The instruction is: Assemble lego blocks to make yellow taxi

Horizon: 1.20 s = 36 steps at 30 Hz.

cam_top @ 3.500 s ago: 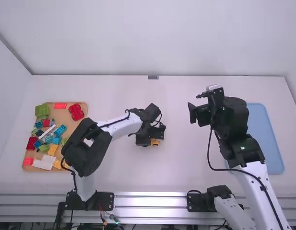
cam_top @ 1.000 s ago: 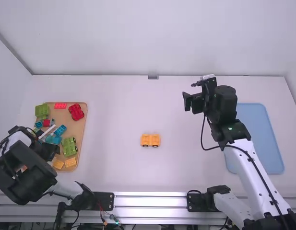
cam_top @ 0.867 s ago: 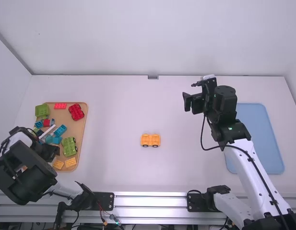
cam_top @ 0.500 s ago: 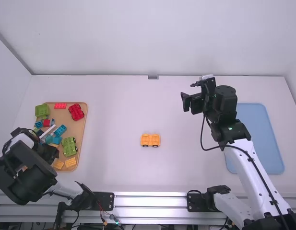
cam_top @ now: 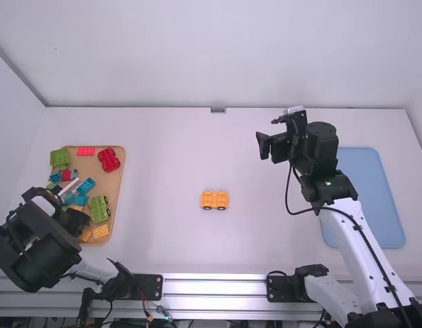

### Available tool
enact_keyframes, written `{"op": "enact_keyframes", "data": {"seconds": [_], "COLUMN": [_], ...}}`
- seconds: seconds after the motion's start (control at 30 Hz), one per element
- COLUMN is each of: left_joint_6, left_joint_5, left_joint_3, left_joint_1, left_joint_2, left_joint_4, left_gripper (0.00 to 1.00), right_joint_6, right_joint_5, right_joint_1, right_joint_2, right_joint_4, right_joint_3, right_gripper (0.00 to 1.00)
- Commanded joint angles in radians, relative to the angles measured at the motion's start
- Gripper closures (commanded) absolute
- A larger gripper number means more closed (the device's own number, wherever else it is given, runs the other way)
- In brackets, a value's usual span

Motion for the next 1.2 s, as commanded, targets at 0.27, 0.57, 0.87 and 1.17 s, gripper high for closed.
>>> {"op": "enact_keyframes", "data": {"seconds": [0.27,0.57,0.87,1.17], "left_joint_6": [0.035,0.012,0.011,-0.024], "left_joint_5": [0.076,0.072,0.074,0.077], "left_joint_3": [-0.026,-0.026,-0.013,0.175], "left_joint_1": [-0.002,-0.009,-0.008,-0.008], "left_joint_2": [-0.020,-0.020,-0.021,-0.056], "left_joint_4": [-0.006,-0.016,-0.013,-0.210], "left_gripper": [0.51,0.49,0.75,0.98], "right_joint_6": [0.006,0.005,0.005,0.004], "right_joint_5": [-0.027,-0.029,-0.029,-0.174], "right_joint_1": [0.001,0.000,0.000,-0.001], "right_joint_2": [0.001,0.001,0.001,0.001], "right_joint_4": [0.001,0.000,0.000,0.026], "right_joint_3": [0.024,0.024,0.024,0.024], "right_gripper": [0.01,0.01,0.02,0.01]}}
